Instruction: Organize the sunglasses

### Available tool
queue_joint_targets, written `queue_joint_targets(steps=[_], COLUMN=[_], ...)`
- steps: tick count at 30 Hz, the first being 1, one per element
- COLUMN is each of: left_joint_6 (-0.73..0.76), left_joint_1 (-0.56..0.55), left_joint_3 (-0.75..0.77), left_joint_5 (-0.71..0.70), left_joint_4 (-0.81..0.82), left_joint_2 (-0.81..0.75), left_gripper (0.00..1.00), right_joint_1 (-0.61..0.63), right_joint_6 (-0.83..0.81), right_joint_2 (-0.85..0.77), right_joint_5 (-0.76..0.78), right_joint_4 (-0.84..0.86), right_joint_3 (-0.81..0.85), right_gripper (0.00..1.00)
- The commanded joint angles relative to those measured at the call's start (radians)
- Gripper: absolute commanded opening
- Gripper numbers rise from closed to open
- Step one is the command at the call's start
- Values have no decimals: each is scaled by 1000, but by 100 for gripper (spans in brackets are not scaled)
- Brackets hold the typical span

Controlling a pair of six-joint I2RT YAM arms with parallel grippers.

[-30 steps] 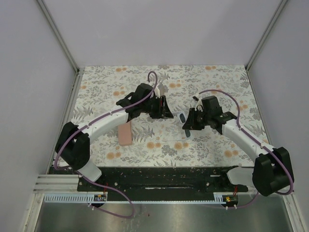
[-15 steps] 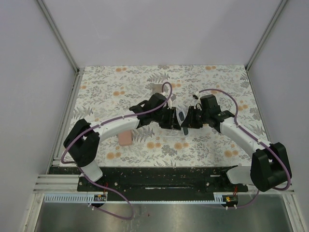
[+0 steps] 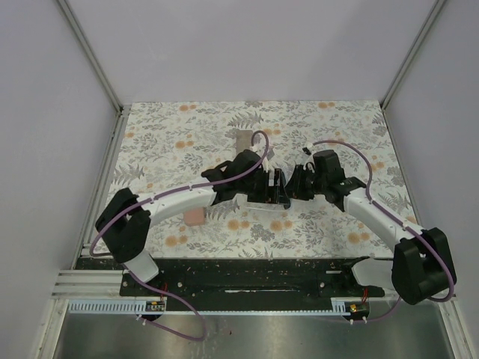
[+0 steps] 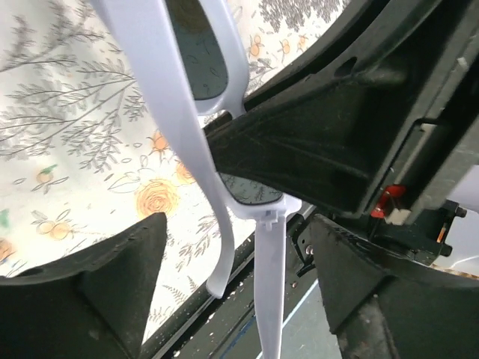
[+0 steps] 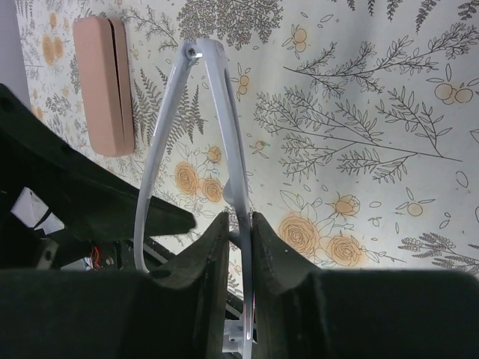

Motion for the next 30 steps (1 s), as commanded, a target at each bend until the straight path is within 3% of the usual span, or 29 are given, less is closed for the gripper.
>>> queue_joint_targets(steps=[1,5,9,16,23,30], left_joint_6=[37,24,-39,-237,-519,-814], left_joint_1=[25,84,85,42,-13,-76], left_joint_3=[44,-4,-105,-309,-384,-204], left_joint_5=[-145,-145,-196,-449,-494,-642], left_joint_4=[-89,-102,-47,30,75,-169], left_joint_2=[-141,-231,-363,-604,-561,-433], left_gripper=[84,86,86,80,80,84], right_joint_1=[10,10,10,10,10,16], right_joint_6=[12,26,87,225,218,103], right_joint_2=[-74,-103,-128,-152,-180,-240], right_joint_5=[5,46,198,350,431,551], right_joint_4=[47,29,-8,-8,27,109], right_joint_3=[-23,-31,-23,-8,15,-26], right_gripper=[11,11,8,6,3,1])
